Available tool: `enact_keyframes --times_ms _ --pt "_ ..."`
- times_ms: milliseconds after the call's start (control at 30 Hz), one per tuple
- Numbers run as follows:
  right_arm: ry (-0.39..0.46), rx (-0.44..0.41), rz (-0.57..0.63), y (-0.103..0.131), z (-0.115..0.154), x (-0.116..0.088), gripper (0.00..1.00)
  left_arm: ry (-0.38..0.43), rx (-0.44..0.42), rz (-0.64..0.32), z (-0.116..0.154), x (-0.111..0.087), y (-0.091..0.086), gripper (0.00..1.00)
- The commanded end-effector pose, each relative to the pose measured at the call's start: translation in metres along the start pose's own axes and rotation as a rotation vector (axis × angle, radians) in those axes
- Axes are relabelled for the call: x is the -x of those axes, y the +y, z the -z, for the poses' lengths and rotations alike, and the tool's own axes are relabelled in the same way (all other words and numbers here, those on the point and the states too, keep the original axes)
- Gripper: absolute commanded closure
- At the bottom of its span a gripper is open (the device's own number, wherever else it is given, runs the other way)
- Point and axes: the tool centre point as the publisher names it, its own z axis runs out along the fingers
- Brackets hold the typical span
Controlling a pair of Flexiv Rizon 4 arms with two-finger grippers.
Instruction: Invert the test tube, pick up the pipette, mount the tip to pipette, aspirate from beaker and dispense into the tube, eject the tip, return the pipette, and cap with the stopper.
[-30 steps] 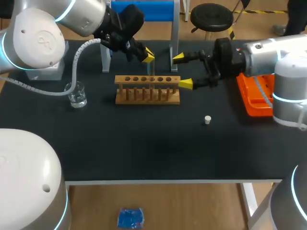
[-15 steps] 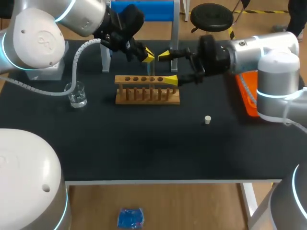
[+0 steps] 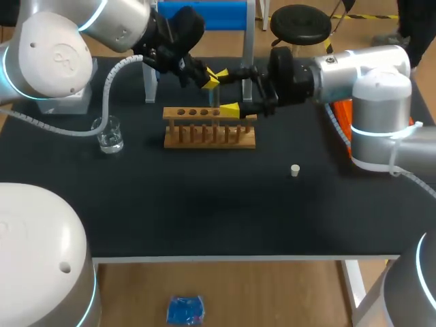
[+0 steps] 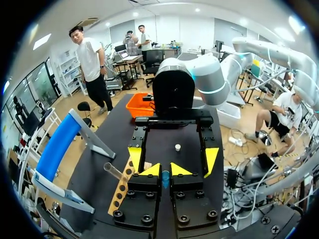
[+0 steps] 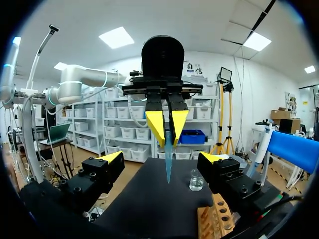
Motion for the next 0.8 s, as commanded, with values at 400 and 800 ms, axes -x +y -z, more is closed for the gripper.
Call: enact_keyframes --times_ms 400,800 --pt "0.014 0.02 -0.017 -0.004 -0.025 0.007 0.0 0.0 0.005 0.002 0.001 0.0 0.0 1.0" --pt "0.016 0.022 -0.012 -0.005 -0.03 0.01 0.61 0.0 0.005 0.002 0.001 0.0 0.0 1.0"
